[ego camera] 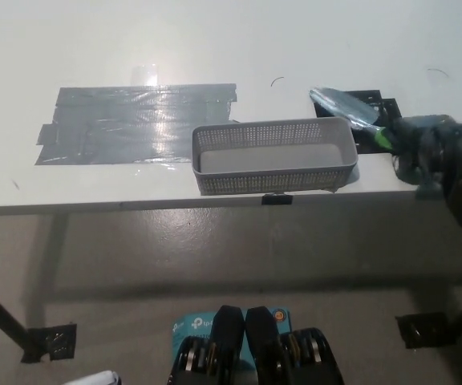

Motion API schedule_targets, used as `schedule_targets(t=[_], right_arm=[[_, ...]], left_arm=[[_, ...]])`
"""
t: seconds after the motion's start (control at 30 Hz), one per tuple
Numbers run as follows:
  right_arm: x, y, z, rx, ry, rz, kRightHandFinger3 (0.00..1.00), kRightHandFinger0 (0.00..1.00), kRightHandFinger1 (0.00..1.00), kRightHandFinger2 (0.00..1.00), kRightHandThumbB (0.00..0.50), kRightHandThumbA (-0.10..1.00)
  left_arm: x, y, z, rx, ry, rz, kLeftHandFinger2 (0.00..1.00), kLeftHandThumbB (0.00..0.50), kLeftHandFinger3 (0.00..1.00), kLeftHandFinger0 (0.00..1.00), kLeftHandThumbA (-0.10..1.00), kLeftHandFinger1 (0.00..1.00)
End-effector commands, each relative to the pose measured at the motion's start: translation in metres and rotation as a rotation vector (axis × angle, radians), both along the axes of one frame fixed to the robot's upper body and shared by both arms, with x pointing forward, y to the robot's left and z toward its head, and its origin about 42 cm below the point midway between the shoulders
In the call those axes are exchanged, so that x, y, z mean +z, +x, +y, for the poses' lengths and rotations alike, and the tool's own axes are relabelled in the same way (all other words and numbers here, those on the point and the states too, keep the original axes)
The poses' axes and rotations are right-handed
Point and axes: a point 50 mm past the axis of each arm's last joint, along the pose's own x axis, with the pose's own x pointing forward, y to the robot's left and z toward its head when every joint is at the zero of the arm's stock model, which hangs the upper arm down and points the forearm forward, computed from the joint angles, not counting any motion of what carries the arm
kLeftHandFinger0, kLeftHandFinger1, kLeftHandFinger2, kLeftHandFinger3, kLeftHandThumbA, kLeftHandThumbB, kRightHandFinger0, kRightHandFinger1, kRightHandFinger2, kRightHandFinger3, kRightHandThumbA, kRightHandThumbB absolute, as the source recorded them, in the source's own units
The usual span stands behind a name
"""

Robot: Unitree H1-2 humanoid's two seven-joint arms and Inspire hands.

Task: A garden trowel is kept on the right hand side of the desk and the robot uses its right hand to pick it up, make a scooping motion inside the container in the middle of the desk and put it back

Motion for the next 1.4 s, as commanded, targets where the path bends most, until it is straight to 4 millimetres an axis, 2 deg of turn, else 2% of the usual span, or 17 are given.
schedule_targets(t=[0.0, 0.03, 0.23, 0.27, 0.43, 0.5, 0.57, 0.63, 0.67, 0.73, 0.77, 0.8, 0.9, 1.03, 1.13, 1.2, 1.37], right_arm=[[0.094, 0.009, -0.017, 0.003, 0.122, -0.023, 1.0, 1.0, 1.0, 1.0, 0.5, 1.0], [0.113, 0.007, -0.024, -0.005, 0.161, -0.053, 1.0, 1.0, 1.0, 1.0, 0.5, 0.98], [0.17, -0.01, -0.044, 0.059, 0.23, -0.14, 1.0, 1.0, 1.0, 1.0, 0.5, 0.95], [0.181, -0.017, -0.051, 0.072, 0.299, -0.161, 1.0, 1.0, 1.0, 1.0, 0.5, 0.89], [0.198, -0.047, -0.055, 0.137, 0.388, -0.205, 1.0, 1.0, 1.0, 1.0, 0.5, 0.78], [0.199, -0.079, -0.055, 0.205, 0.45, -0.25, 1.0, 1.0, 1.0, 1.0, 0.5, 0.71], [0.192, -0.104, -0.058, 0.239, 0.519, -0.304, 1.0, 1.0, 1.0, 1.0, 0.426, 0.63], [0.165, -0.13, -0.06, 0.255, 0.68, -0.406, 1.0, 1.0, 1.0, 1.0, 0.308, 0.47], [0.145, -0.146, -0.061, 0.235, 0.736, -0.449, 1.0, 1.0, 1.0, 1.0, 0.273, 0.44], [0.125, -0.161, -0.063, 0.229, 0.773, -0.482, 1.0, 1.0, 1.0, 1.0, 0.225, 0.41], [0.096, -0.175, -0.06, 0.204, 0.831, -0.511, 1.0, 1.0, 1.0, 1.0, 0.195, 0.27], [0.068, -0.188, -0.058, 0.188, 0.885, -0.516, 1.0, 1.0, 1.0, 1.0, 0.159, 0.22], [0.003, -0.212, -0.044, 0.097, 0.971, -0.46, 1.0, 0.97, 0.99, 1.0, 0.165, 0.13], [-0.049, -0.238, -0.025, 0.03, 1.008, -0.408, 1.0, 0.97, 0.97, 0.98, 0.148, 0.07], [-0.073, -0.249, -0.013, -0.004, 1.022, -0.365, 1.0, 0.87, 0.94, 0.96, 0.15, 0.09], [-0.082, -0.252, -0.01, -0.006, 1.026, -0.355, 1.0, 0.83, 0.9, 0.94, 0.149, 0.09], [-0.118, -0.254, -0.01, 0.0, 0.984, -0.234, 1.0, 0.83, 0.85, 0.89, 0.143, 0.02]], left_arm=[[0.014, 0.002, 0.007, 0.023, 0.009, -0.06, 0.75, 0.5, 0.84, 0.84, 1.0, 0.73], [0.013, 0.002, 0.008, 0.027, 0.01, -0.056, 0.75, 0.5, 0.84, 0.84, 1.0, 0.73], [0.012, 0.001, 0.009, 0.026, 0.014, -0.05, 0.75, 0.5, 0.83, 0.84, 1.0, 0.73], [0.012, 0.001, 0.009, 0.028, 0.017, -0.049, 0.76, 0.5, 0.83, 0.86, 1.0, 0.74], [0.01, -0.001, 0.011, 0.032, 0.02, -0.042, 0.75, 0.5, 0.82, 0.87, 1.0, 0.73], [0.011, 0.0, 0.011, 0.031, 0.028, -0.048, 0.74, 0.5, 0.81, 0.84, 1.0, 0.72], [0.012, 0.002, 0.01, 0.026, 0.03, -0.051, 0.74, 0.5, 0.8, 0.85, 1.0, 0.72], [0.014, 0.005, 0.009, 0.026, 0.028, -0.057, 0.75, 0.5, 0.84, 0.85, 1.0, 0.73], [0.014, 0.006, 0.009, 0.026, 0.029, -0.056, 0.76, 0.5, 0.84, 0.85, 1.0, 0.74], [0.013, 0.008, 0.008, 0.028, 0.019, -0.058, 0.76, 0.5, 0.85, 0.84, 1.0, 0.73], [0.013, 0.009, 0.006, 0.024, 0.017, -0.06, 0.76, 0.5, 0.84, 0.84, 1.0, 0.73], [0.013, 0.009, 0.005, 0.023, 0.019, -0.06, 0.77, 0.5, 0.84, 0.85, 1.0, 0.74], [0.014, 0.006, 0.005, 0.023, 0.018, -0.065, 0.78, 0.493, 0.87, 0.89, 1.0, 0.76], [0.014, 0.012, 0.005, 0.027, 0.017, -0.071, 0.78, 0.5, 0.87, 0.91, 1.0, 0.75], [0.012, 0.012, 0.004, 0.03, 0.02, -0.077, 0.75, 0.496, 0.84, 0.84, 1.0, 0.72], [0.012, 0.012, 0.004, 0.035, 0.02, -0.076, 0.76, 0.5, 0.85, 0.85, 1.0, 0.75], [0.01, 0.011, 0.004, 0.04, 0.015, -0.075, 0.77, 0.487, 0.88, 0.87, 1.0, 0.76]])
